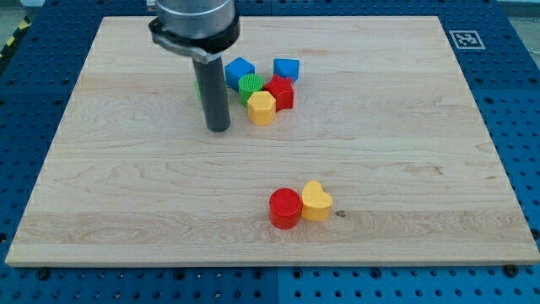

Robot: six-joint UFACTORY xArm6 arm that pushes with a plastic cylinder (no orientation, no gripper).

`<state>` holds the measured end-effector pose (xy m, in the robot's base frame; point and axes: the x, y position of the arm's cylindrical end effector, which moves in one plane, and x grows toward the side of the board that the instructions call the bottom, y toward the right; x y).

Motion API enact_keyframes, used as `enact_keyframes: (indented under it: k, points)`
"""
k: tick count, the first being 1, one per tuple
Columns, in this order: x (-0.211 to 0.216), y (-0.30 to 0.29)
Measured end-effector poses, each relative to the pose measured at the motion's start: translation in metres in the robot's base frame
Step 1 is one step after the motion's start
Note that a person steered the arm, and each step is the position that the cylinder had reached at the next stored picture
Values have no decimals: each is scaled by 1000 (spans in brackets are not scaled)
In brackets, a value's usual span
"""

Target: Move the green star towards top left to the board

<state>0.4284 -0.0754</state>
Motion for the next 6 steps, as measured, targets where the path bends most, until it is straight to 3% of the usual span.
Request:
enact_keyframes:
  k: [2, 4, 5, 6]
  points:
    - [-13, -12]
    - [-55, -51]
    - [-58, -54]
    - [-35, -47]
